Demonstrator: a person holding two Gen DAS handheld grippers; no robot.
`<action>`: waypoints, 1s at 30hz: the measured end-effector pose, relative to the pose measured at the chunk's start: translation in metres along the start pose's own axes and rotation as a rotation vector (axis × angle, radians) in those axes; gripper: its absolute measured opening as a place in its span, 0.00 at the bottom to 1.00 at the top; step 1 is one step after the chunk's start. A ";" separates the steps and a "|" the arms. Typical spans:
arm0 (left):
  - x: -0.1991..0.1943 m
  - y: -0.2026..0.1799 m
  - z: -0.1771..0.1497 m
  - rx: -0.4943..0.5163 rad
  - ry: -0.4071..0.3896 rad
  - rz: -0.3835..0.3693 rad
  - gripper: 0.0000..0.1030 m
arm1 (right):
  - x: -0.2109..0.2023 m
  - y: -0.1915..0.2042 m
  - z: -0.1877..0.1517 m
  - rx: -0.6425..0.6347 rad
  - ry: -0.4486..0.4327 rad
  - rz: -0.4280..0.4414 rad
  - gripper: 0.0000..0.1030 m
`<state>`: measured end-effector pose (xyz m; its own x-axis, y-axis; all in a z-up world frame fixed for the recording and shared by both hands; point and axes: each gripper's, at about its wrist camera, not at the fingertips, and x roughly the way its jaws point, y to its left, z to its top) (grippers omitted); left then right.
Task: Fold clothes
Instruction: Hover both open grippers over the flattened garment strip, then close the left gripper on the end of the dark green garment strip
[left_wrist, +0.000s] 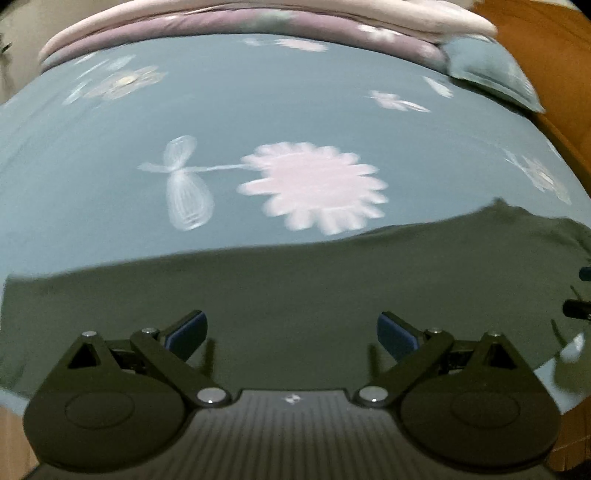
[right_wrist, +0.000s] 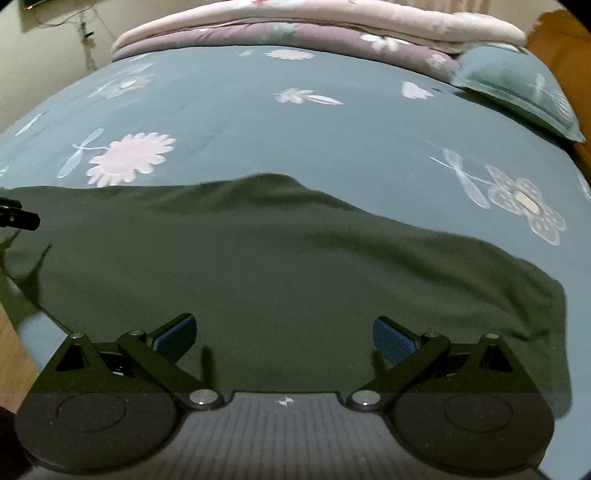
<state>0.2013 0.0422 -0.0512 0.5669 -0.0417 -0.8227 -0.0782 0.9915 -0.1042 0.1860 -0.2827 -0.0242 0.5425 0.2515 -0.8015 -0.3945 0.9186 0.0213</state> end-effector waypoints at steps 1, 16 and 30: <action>-0.001 0.012 -0.003 -0.021 -0.002 0.006 0.95 | 0.002 0.006 0.003 -0.007 0.004 0.013 1.00; -0.029 0.137 -0.027 -0.291 -0.100 -0.099 0.95 | 0.034 0.132 0.067 -0.173 0.045 0.164 1.00; -0.038 0.239 -0.092 -0.810 -0.265 -0.226 0.95 | 0.054 0.206 0.097 -0.296 0.085 0.249 1.00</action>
<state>0.0854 0.2698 -0.0961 0.8027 -0.0969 -0.5884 -0.4417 0.5664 -0.6958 0.2060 -0.0504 -0.0053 0.3447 0.4184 -0.8403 -0.7099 0.7018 0.0583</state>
